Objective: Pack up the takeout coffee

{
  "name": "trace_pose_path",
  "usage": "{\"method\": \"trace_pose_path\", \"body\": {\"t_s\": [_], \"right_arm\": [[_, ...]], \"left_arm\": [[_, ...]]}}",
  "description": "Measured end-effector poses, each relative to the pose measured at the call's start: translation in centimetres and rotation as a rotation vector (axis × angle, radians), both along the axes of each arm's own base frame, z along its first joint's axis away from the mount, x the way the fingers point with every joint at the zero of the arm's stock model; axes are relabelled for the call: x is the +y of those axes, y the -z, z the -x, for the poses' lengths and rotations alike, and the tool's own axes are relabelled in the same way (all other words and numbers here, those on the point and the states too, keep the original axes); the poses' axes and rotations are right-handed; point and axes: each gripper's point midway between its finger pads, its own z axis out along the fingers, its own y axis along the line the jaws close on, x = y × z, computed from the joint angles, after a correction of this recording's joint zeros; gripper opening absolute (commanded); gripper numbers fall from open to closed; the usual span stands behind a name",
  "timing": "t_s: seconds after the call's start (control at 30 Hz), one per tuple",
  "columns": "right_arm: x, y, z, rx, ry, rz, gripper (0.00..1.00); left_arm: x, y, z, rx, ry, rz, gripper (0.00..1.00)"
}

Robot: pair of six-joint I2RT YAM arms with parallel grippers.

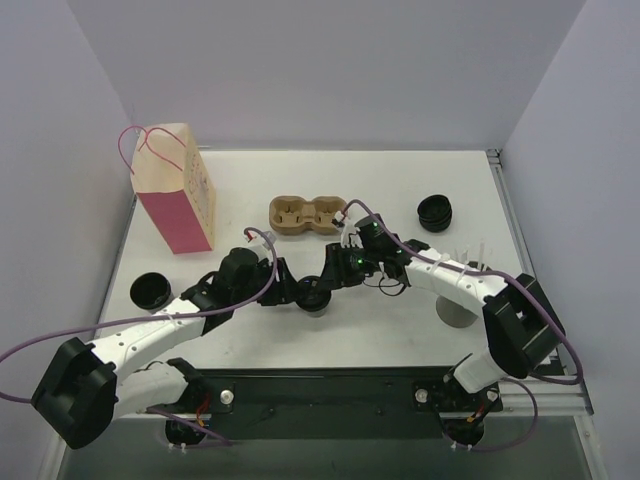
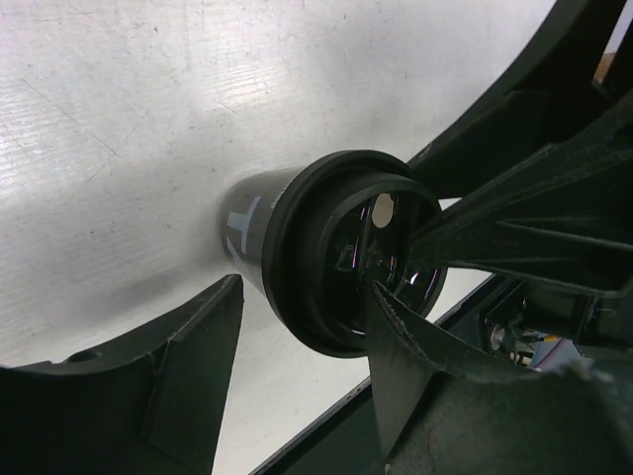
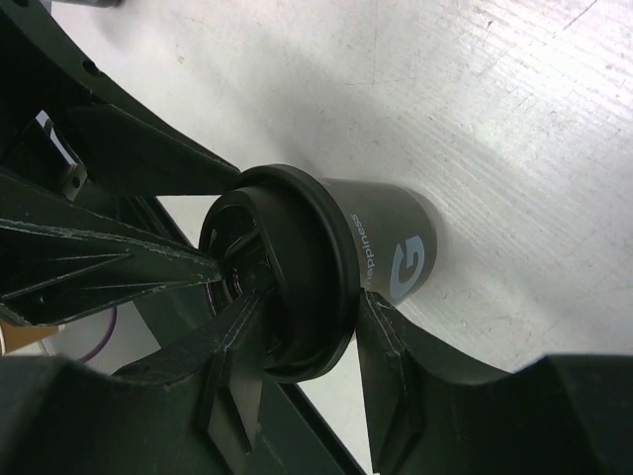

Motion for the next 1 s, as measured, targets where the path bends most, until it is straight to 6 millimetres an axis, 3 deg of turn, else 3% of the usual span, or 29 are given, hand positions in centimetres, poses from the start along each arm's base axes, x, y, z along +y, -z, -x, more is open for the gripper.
{"method": "trace_pose_path", "body": {"t_s": [0.47, 0.67, 1.0], "right_arm": [[-0.1, 0.3, -0.5, 0.017, -0.125, -0.005, 0.27], [-0.3, 0.3, -0.7, 0.025, -0.14, -0.002, 0.28], [-0.7, 0.1, -1.2, 0.041, -0.121, 0.008, 0.51]], "left_arm": [[-1.7, 0.6, -0.7, -0.013, 0.109, 0.118, 0.62], [-2.3, 0.8, -1.3, -0.019, 0.118, 0.14, 0.57], [-2.7, 1.0, -1.9, -0.041, 0.072, 0.155, 0.54]]}}
